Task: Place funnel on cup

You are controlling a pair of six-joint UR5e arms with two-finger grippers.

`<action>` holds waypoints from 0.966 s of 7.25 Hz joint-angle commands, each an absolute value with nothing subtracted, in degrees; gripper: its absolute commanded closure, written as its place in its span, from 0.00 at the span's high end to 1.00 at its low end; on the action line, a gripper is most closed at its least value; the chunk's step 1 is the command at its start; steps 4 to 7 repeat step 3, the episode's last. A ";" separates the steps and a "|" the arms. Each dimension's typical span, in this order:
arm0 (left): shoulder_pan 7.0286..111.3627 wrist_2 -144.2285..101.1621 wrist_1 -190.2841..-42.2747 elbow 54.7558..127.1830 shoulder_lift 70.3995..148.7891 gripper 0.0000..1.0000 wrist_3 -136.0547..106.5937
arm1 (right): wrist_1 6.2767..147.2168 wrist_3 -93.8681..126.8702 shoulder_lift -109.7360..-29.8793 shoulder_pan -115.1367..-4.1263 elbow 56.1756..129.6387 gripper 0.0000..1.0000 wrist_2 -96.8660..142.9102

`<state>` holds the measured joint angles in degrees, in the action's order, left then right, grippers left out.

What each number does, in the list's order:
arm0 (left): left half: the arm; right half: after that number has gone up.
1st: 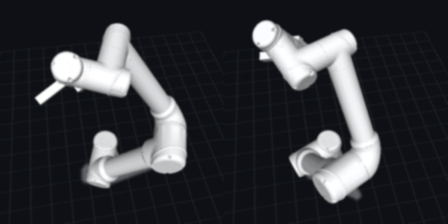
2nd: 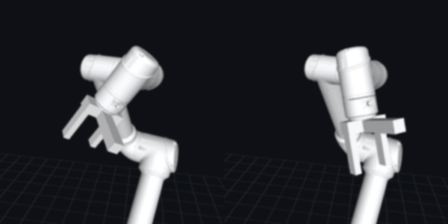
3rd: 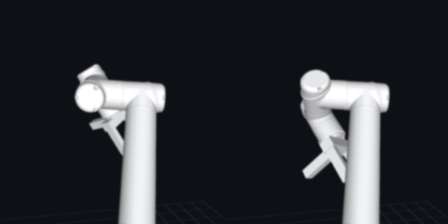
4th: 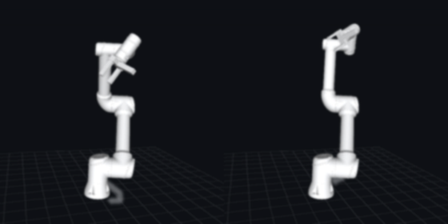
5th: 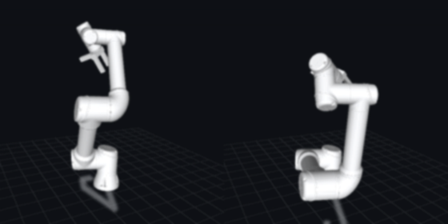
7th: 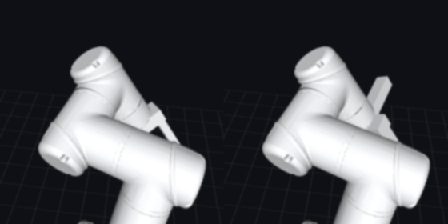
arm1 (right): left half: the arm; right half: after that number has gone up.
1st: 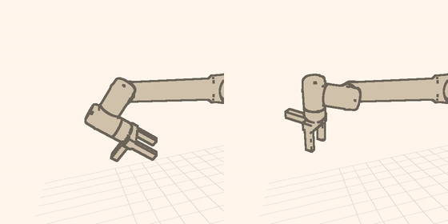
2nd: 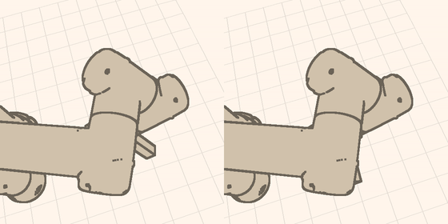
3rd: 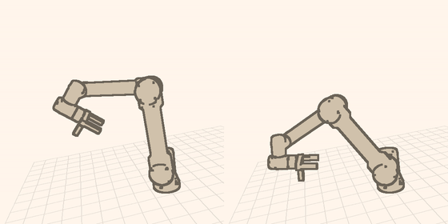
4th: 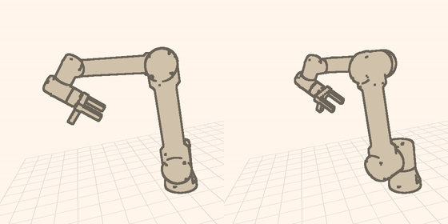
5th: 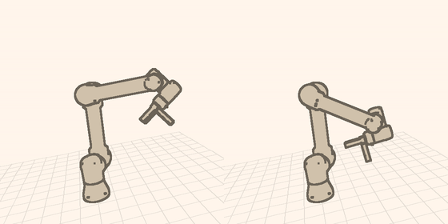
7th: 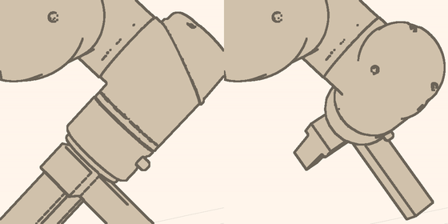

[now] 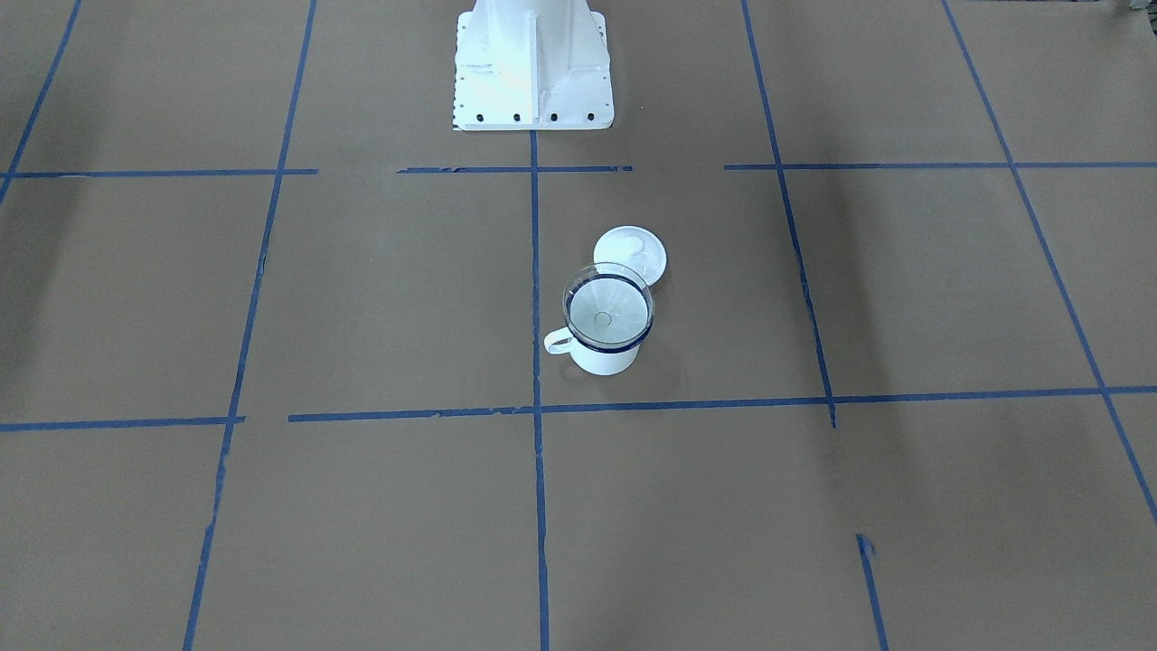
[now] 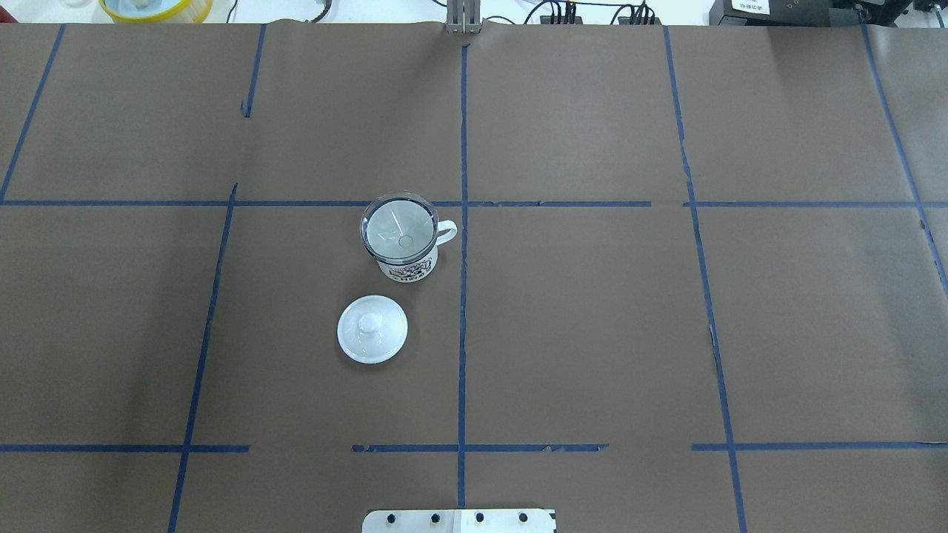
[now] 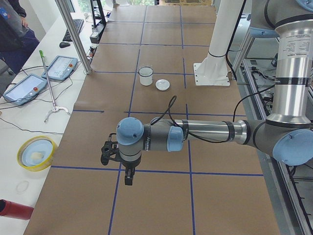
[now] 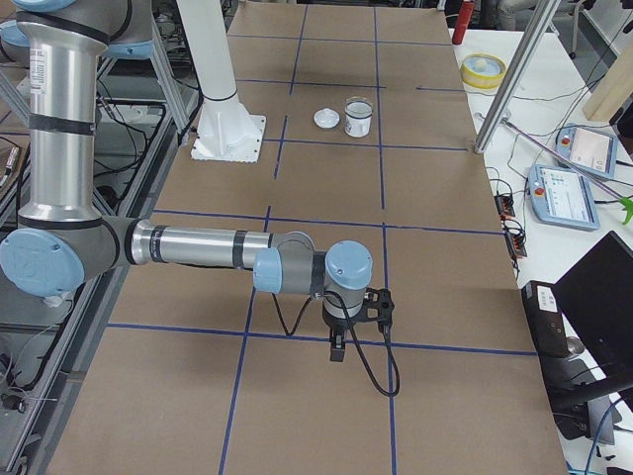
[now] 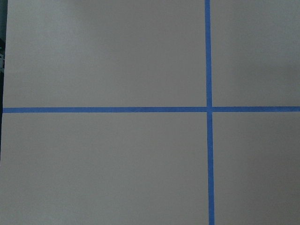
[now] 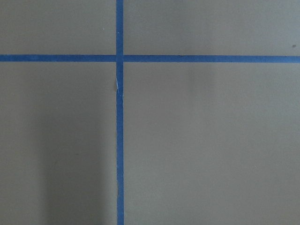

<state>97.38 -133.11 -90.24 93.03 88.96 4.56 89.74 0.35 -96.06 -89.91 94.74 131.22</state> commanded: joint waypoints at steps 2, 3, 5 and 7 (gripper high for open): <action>97.38 -133.07 -90.44 93.51 86.93 1.00 4.66 | 89.74 0.35 -96.06 -89.91 94.75 1.00 131.22; 97.38 -132.98 -90.44 93.34 86.66 1.00 4.75 | 89.74 0.35 -96.06 -89.91 94.75 1.00 131.22; 97.38 -132.98 -90.44 93.34 86.66 1.00 4.75 | 89.74 0.35 -96.06 -89.91 94.75 1.00 131.22; 97.38 -132.98 -90.44 93.34 86.66 1.00 4.75 | 89.74 0.35 -96.06 -89.91 94.75 1.00 131.22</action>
